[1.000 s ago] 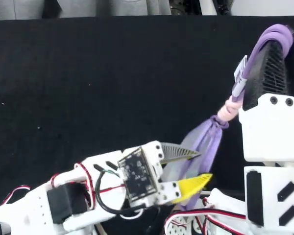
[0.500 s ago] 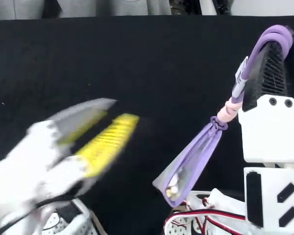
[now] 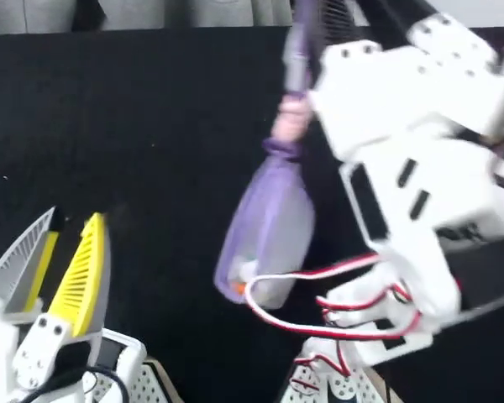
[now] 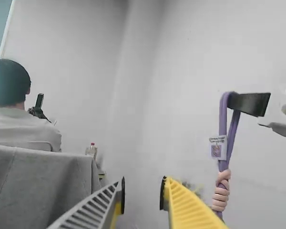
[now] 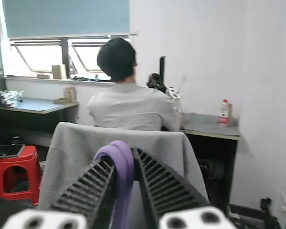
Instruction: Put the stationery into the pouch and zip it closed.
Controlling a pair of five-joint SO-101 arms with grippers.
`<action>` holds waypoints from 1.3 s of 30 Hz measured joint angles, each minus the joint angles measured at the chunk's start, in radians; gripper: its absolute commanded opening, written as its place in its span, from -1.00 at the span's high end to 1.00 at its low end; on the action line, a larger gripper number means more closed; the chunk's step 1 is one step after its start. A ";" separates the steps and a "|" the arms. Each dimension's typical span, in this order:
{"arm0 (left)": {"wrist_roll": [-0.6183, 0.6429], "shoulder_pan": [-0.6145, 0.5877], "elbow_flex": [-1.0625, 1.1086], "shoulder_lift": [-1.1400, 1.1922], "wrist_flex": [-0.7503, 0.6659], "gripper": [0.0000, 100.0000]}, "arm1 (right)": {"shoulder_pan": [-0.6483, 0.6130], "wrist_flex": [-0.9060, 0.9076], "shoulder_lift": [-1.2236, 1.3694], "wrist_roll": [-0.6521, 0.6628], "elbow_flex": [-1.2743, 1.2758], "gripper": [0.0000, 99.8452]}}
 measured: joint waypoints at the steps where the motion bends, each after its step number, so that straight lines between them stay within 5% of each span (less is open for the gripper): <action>1: 0.000 -0.002 0.011 -0.002 0.000 0.70 | -0.032 -0.023 0.017 0.011 0.000 0.94; 11: -0.132 -0.020 0.083 -0.005 -0.020 0.70 | -0.207 -0.077 0.109 0.031 0.000 0.98; 22: -0.026 -0.402 0.382 -0.003 -0.319 0.70 | -0.327 0.181 0.064 0.031 -0.012 0.98; 28: -0.017 -0.414 0.583 0.025 -0.506 0.70 | -0.339 0.230 0.048 0.031 -0.078 0.98; 39: -0.008 -0.463 0.586 0.103 -0.578 0.70 | -0.339 0.239 -0.098 0.031 -0.063 0.98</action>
